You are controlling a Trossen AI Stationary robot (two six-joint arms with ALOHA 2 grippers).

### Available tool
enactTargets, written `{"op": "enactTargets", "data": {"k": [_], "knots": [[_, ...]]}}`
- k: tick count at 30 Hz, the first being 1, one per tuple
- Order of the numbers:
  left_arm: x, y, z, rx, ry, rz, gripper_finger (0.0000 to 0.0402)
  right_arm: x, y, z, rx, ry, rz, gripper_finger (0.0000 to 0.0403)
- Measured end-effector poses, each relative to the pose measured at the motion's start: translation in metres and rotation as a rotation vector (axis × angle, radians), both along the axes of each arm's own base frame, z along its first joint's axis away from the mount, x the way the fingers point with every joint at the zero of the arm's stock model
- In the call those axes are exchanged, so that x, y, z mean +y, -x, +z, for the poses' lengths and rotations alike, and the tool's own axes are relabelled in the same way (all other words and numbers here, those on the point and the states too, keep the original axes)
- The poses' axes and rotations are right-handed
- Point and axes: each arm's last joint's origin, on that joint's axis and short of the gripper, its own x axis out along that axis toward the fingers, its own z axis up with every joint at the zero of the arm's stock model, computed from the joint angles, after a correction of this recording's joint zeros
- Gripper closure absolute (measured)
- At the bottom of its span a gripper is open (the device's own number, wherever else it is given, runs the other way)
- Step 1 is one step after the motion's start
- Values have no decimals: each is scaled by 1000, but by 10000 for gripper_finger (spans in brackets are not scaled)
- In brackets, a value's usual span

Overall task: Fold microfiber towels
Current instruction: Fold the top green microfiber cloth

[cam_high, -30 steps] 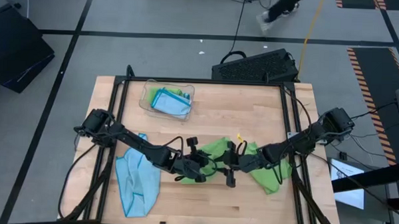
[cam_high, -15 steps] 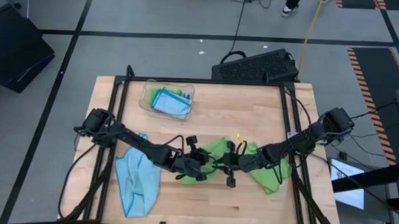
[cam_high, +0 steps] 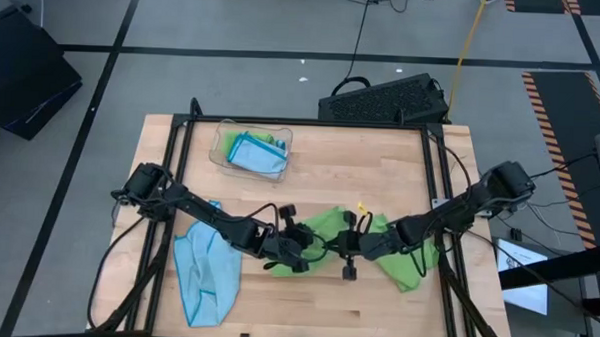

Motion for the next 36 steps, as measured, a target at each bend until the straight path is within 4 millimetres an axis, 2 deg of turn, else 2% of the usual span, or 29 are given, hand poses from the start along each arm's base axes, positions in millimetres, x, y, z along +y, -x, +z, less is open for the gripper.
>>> {"op": "enactTargets", "data": {"k": [3, 8, 13, 17, 27, 36], "knots": [[-3, 0, -1, 22, 55, -70, 384, 2, 5, 5, -11, 26, -29, 401], [-8, 0, -2, 43, 159, -151, 330, 9, 15, 15, -35, 67, -23, 402], [-21, 4, -2, 56, 207, -219, 280, 17, 24, 25, -59, 166, 41, 402], [-31, 8, -2, 54, 233, -239, 258, 20, 32, 32, -74, 227, 42, 402], [-43, 22, -10, 168, 239, -231, 252, 17, 54, 46, -71, 352, -76, 403], [-48, 35, -17, 267, 269, -165, 252, 18, 67, 56, -98, 396, -93, 403]]}}
